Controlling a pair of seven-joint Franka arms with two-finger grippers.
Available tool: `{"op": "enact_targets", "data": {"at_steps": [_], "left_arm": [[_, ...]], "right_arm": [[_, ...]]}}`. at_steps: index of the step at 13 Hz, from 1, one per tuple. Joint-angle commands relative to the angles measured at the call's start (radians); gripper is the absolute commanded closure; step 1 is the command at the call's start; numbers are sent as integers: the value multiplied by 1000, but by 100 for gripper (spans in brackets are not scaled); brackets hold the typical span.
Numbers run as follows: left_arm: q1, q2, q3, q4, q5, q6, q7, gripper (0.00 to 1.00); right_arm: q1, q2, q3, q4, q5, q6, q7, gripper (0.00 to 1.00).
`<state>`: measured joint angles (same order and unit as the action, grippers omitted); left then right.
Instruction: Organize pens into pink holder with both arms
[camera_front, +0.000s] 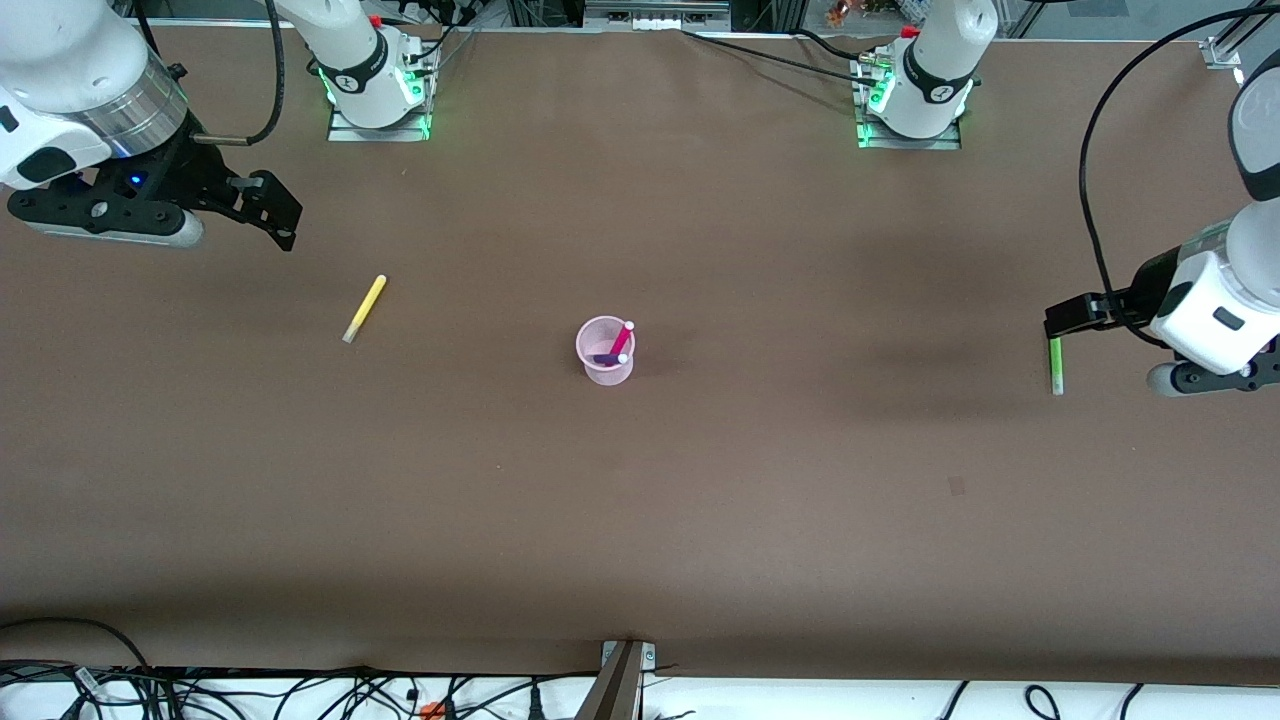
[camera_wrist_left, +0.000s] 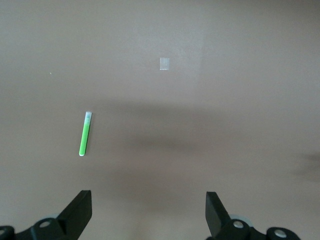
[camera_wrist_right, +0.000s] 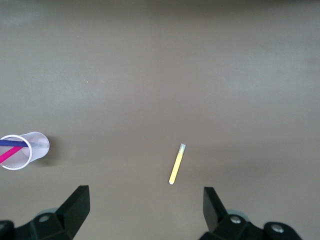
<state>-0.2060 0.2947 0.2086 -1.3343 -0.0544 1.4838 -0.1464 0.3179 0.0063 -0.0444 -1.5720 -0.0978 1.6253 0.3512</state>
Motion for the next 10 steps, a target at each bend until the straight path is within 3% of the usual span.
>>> {"op": "enact_targets", "data": {"at_steps": [1, 3, 5, 10], "left_arm": [[7, -49, -11, -40, -27, -2, 27, 0], [69, -57, -68, -40, -24, 0, 25, 0], [210, -62, -234, -40, 20, 0, 27, 0], [244, -123, -255, -127, 53, 16, 123, 0]], "right_arm": [[6, 4, -2, 15, -16, -12, 12, 0], [6, 3, -3, 15, -17, -12, 12, 0], [6, 3, -3, 15, -17, -12, 12, 0], [6, 4, -3, 15, -17, -12, 12, 0]]}}
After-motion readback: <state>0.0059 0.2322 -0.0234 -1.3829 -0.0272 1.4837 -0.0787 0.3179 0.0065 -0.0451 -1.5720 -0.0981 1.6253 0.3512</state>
